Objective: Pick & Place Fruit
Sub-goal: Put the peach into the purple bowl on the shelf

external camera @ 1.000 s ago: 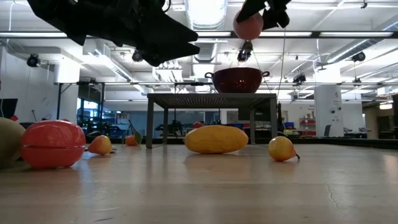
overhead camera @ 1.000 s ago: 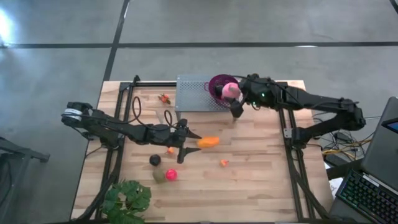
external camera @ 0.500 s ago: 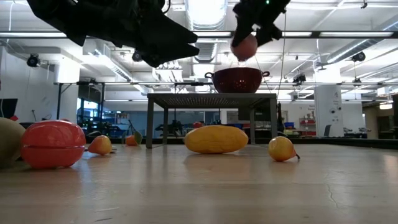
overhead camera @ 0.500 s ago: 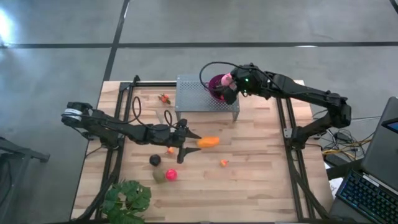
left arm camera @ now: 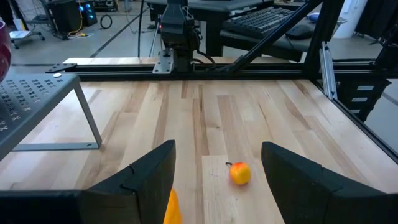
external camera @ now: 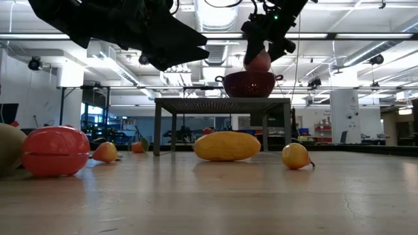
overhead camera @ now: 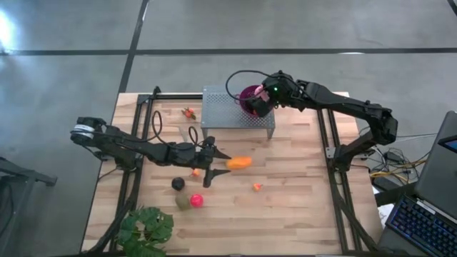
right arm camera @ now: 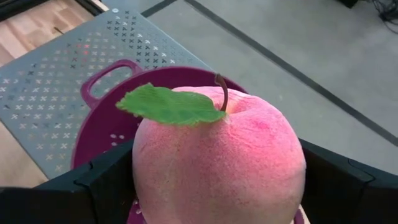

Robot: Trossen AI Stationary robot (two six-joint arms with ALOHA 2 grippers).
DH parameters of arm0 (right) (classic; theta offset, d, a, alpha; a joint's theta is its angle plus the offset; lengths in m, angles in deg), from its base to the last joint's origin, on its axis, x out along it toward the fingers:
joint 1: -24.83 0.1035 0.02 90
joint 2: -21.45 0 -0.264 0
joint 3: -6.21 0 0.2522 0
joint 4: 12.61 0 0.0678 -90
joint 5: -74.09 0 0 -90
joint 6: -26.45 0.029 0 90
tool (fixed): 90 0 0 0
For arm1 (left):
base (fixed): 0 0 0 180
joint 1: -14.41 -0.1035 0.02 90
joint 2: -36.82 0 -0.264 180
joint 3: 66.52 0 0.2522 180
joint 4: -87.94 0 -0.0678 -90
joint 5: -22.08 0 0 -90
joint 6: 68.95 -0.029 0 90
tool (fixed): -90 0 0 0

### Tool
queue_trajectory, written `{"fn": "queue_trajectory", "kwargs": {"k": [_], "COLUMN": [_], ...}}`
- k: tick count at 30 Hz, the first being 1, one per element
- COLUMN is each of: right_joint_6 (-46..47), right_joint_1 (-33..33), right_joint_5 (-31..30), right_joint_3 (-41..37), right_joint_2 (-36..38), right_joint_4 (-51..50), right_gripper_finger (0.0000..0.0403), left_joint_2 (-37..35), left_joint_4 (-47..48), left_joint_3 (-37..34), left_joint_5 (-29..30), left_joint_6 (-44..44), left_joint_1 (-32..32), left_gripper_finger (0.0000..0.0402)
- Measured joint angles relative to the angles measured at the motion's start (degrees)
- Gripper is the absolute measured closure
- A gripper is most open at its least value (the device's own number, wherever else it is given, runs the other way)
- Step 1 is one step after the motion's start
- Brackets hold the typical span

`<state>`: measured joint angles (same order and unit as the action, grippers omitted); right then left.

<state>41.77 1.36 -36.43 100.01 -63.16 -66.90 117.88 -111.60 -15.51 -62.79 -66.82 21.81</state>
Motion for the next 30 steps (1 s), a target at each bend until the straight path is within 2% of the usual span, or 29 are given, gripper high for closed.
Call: {"fn": "queue_trajectory", "kwargs": {"k": [6, 15, 22, 30], "right_joint_6": [0.59, 0.59, 0.83, 0.76], "right_joint_1": [0.04, 0.04, 0.04, 0.04], "right_joint_5": [0.0, 0.0, -0.02, -0.04], "right_joint_3": [-0.23, -0.34, -0.43, -0.45], "right_joint_2": [-1.38, -2.39, -3.18, -4.16], "right_joint_4": [-1.23, -1.73, -2.38, -2.64], "right_gripper_finger": [0.0042, 0.0057, 0.0042, 0.0054], "left_joint_2": [0.0, 0.0, 0.0, 0.0], "left_joint_4": [0.0, 0.03, 0.09, 0.29], "left_joint_3": [0.0, 0.0, 0.0, 0.0], "left_joint_5": [0.0, 0.0, 0.0, 0.0], "left_joint_6": [0.0, 0.0, 0.02, 0.0], "left_joint_1": [0.0, 0.0, 0.0, 0.0], "left_gripper_finger": [0.0158, 0.0158, 0.0158, 0.0158]}}
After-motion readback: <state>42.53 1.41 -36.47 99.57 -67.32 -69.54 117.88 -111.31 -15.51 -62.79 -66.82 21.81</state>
